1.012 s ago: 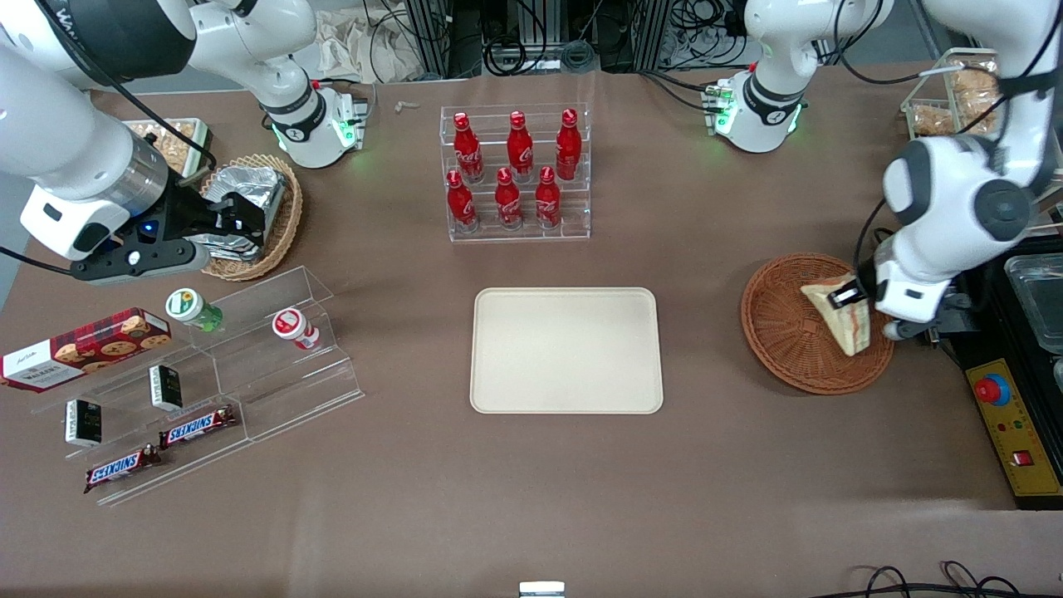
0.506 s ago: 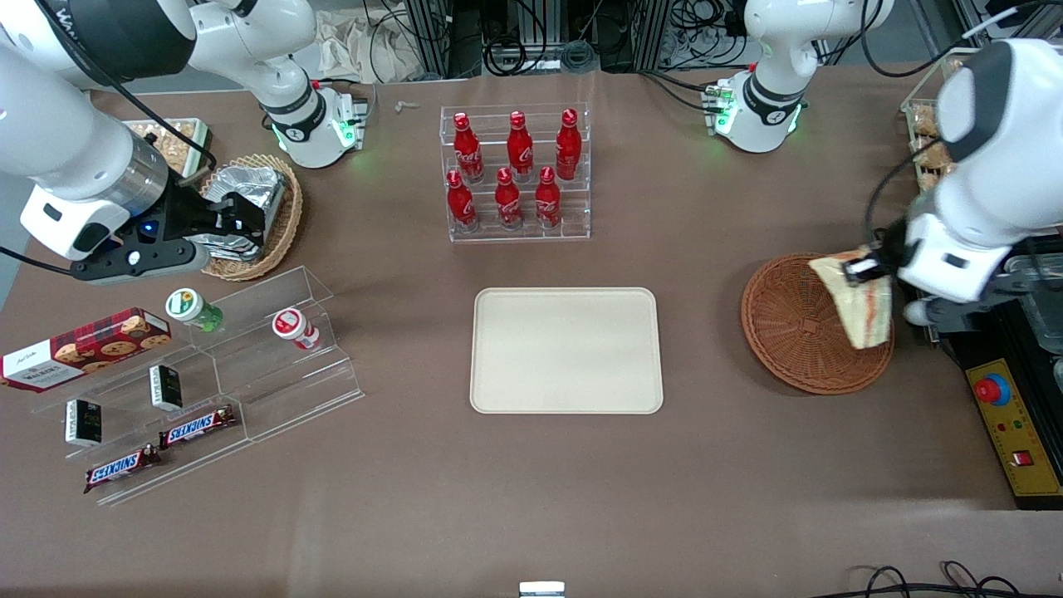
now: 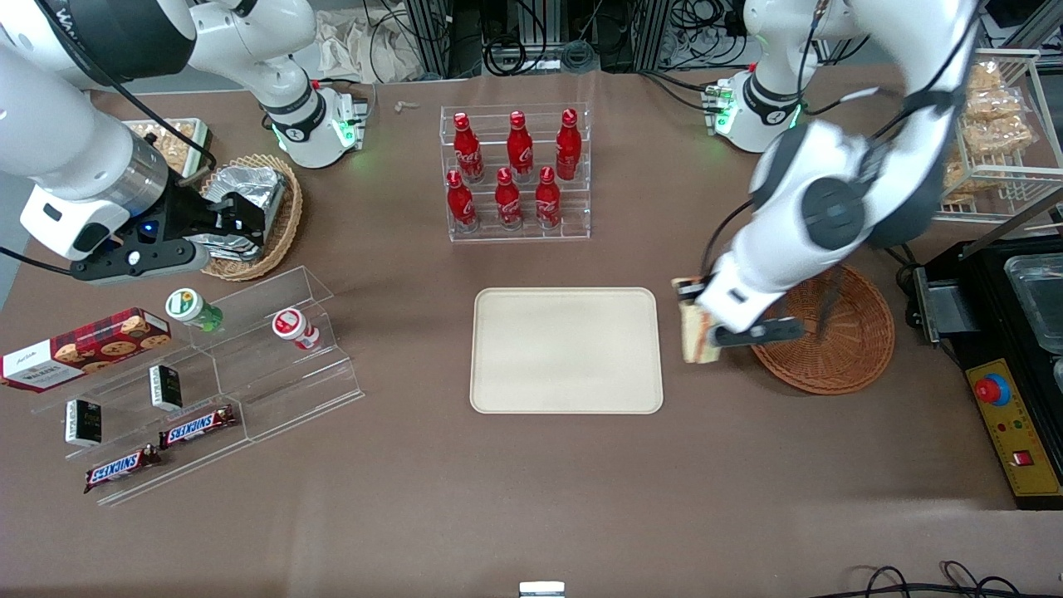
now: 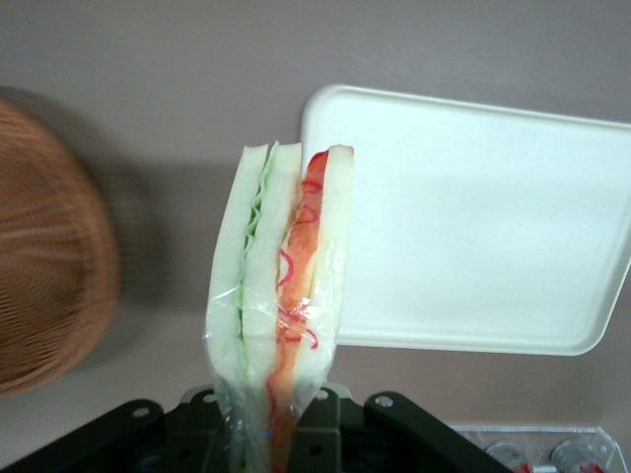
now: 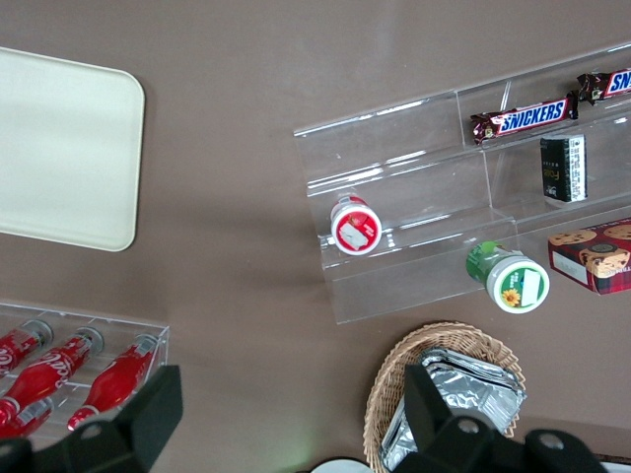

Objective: Place sandwich from basket to tray
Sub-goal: 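Lift the sandwich and carry it with the left gripper to the tray, then lower the sandwich onto the cream tray and open the left gripper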

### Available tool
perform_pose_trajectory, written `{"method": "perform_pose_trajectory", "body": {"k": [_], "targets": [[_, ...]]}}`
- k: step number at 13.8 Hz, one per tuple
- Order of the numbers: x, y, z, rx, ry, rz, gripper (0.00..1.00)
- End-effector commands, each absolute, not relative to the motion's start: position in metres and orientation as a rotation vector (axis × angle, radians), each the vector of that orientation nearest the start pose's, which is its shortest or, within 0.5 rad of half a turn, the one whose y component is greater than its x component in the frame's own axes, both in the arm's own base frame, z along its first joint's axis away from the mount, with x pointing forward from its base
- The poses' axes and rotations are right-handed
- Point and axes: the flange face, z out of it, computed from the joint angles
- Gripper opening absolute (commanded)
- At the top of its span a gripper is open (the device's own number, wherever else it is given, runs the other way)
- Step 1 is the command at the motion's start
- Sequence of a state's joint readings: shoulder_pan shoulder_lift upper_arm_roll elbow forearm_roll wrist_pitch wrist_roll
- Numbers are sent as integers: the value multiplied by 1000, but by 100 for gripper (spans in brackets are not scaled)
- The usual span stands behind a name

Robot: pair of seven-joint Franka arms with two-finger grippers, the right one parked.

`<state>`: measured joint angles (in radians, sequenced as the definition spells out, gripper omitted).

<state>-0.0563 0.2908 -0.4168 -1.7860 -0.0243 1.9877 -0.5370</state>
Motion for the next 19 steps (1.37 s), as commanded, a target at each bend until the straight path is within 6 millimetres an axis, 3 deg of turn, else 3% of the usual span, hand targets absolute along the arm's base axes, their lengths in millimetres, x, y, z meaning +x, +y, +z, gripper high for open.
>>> {"method": "perform_pose_trajectory", "body": {"k": [1,2,4,7,9,10,11,12,17,19], "targets": [[554,-311,331,-3196,-114,174,0],[551,-326,305,-3180,-98,152,0],[553,-332,268,-3151,-98,101,0],[552,-336,236,-3136,-30,92,0],[552,-336,229,-3133,-12,88,0],[554,-336,228,-3134,-10,86,17],[555,-337,230,-3137,-2,81,62],[556,-338,233,-3138,-24,75,100],[563,-336,249,-3148,-70,39,100],[570,-337,267,-3161,-91,-3,100]]}}
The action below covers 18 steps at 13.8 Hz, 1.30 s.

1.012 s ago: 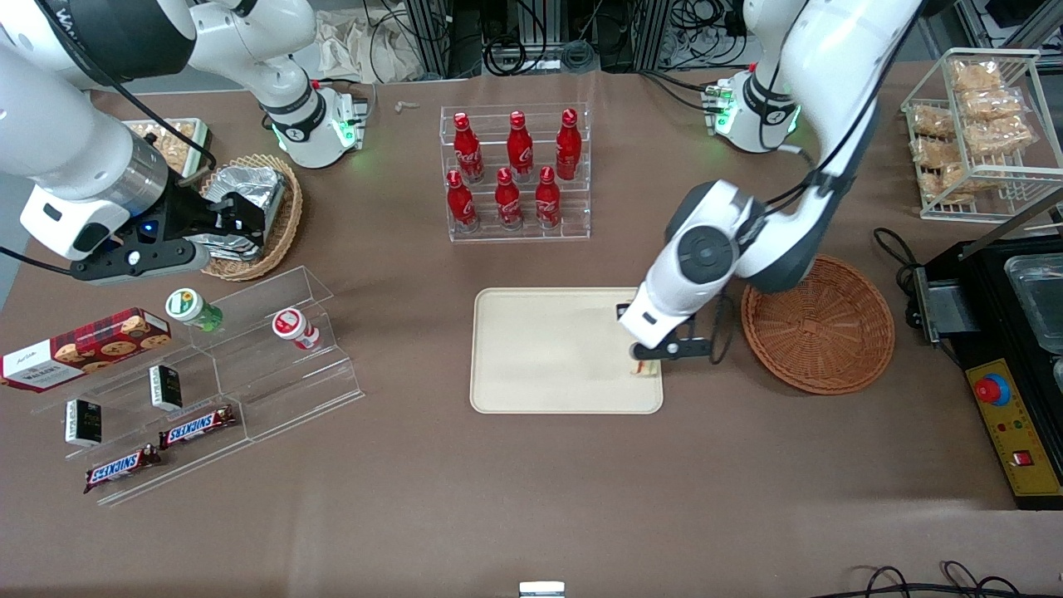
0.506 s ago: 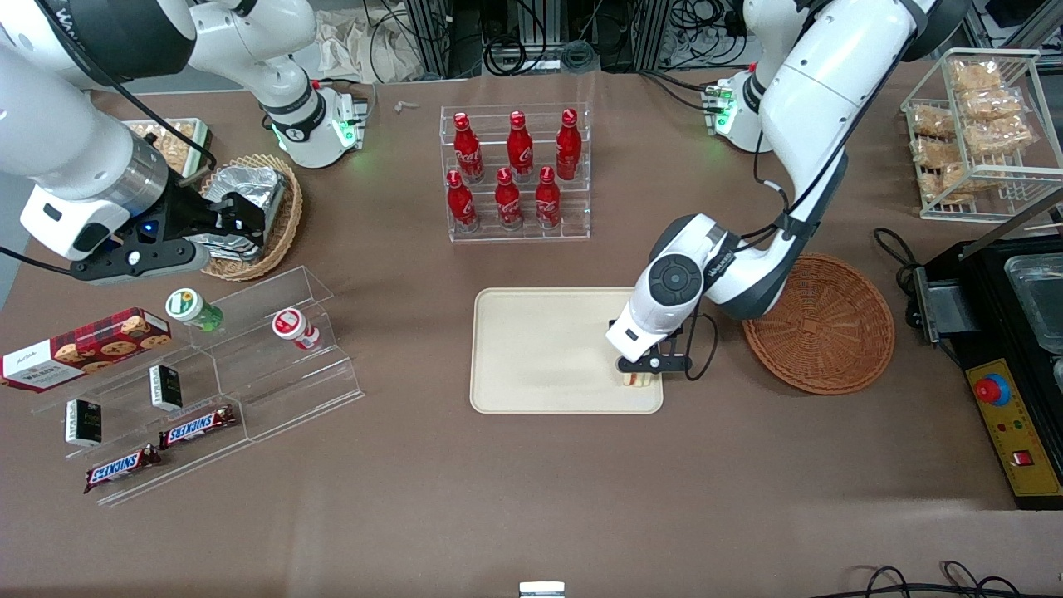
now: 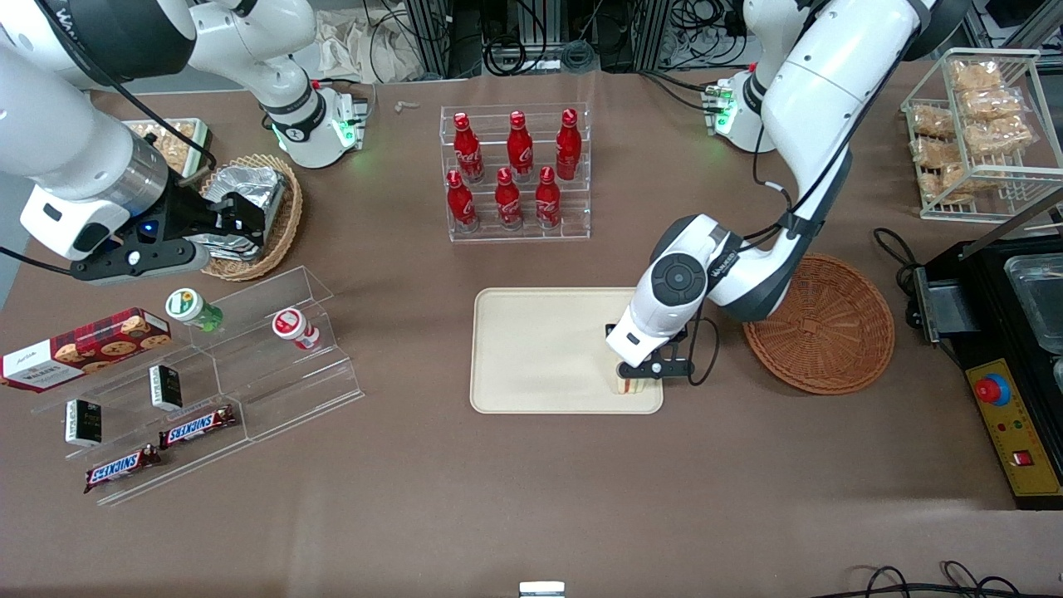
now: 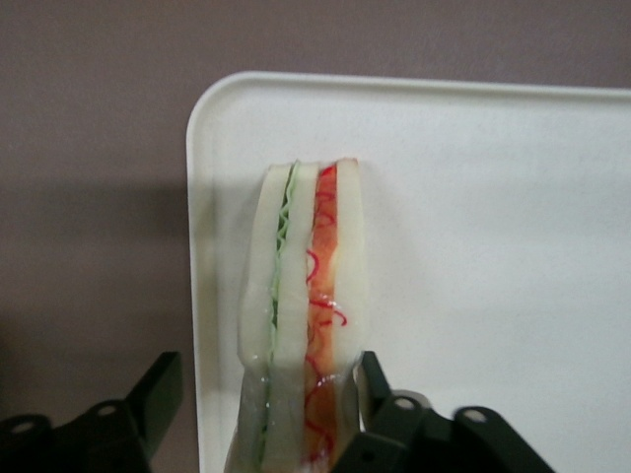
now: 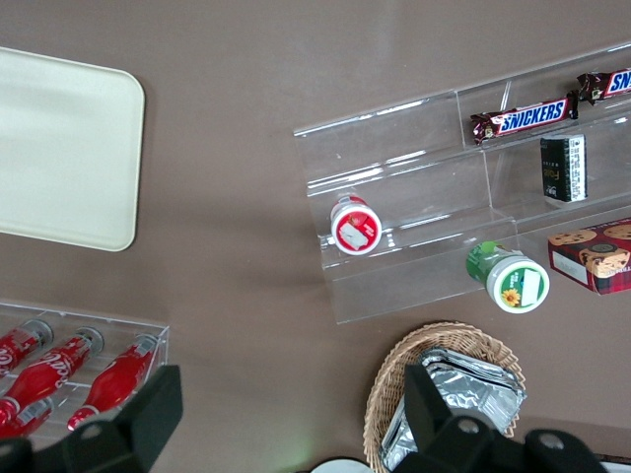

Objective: Place sandwich from basket to tray

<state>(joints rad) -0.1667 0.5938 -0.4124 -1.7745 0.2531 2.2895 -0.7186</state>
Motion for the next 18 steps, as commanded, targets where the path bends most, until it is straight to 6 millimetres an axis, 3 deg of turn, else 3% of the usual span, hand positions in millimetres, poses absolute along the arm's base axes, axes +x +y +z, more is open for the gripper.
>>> {"method": "perform_pose_trajectory", "body": {"k": [1,4,5,6,8,11,14,18], "targets": [[572,-334,273,-3163,-101,-14,100],[578,-310,326,-3096,-123,-7,100],[583,-290,342,-3062,-159,32,100],[592,-256,361,-3060,-213,63,100],[584,-246,408,-3134,-159,86,100],[583,-192,460,-3137,-99,25,100],[586,-135,493,-3115,-9,4,100],[596,-65,516,-3092,319,41,100]]}}
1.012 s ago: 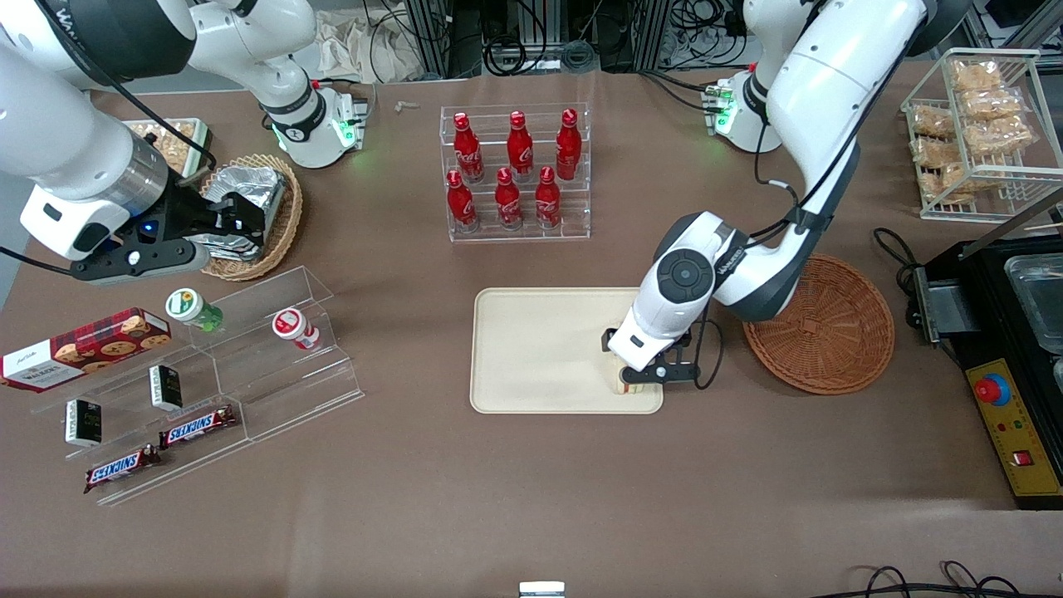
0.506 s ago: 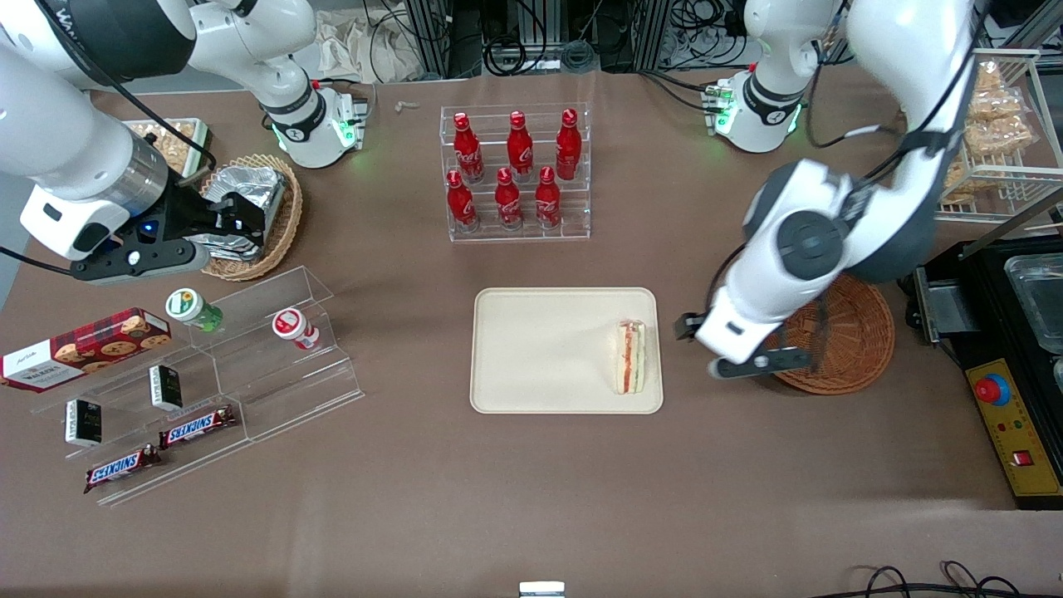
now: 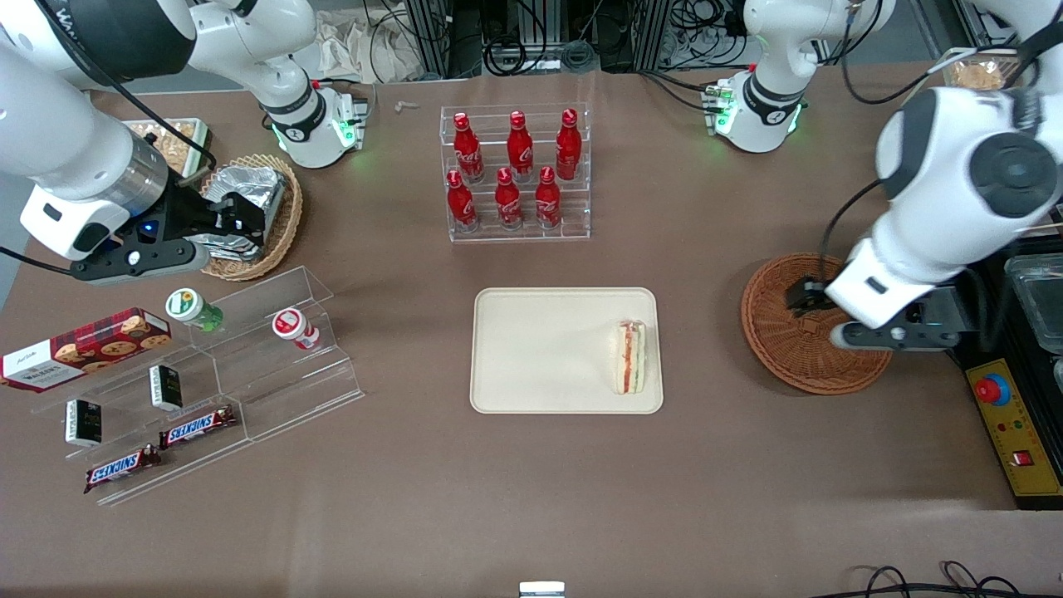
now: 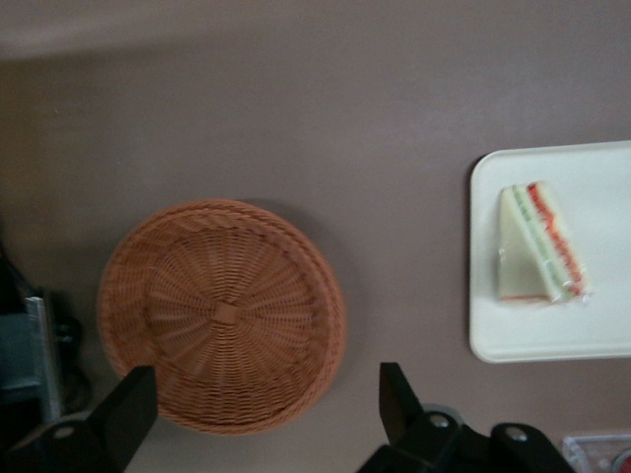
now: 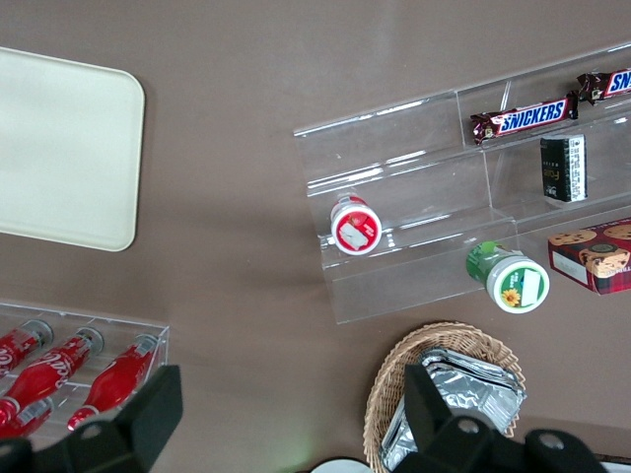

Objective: Place sandwich from basket to tray

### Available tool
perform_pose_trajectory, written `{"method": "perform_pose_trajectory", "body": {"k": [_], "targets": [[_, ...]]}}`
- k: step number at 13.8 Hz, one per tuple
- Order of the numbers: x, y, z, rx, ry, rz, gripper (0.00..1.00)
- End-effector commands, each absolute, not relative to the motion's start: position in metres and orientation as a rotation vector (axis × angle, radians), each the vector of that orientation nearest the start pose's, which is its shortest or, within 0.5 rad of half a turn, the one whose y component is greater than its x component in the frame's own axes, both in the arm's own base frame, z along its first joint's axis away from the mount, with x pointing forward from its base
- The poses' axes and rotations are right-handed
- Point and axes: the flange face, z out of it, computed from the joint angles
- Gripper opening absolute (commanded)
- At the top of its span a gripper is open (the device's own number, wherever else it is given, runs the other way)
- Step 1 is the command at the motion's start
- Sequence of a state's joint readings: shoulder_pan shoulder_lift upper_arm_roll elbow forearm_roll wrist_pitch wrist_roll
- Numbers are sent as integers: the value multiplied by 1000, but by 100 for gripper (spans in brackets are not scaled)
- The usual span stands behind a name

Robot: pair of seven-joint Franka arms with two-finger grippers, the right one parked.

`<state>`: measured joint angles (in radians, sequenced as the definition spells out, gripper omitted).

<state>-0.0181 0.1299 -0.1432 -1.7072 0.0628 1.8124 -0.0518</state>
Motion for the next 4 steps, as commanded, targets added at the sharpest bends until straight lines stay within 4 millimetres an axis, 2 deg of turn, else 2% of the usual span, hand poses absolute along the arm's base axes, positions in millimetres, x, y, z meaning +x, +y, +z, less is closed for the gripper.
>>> {"method": "perform_pose_trajectory", "body": {"k": [1,3,4], "targets": [[599,-50,521,-3085,373,30,100],[609,-27,537,-3038,535,-18,100],[616,-17,537,-3032,560,-16,100]]}}
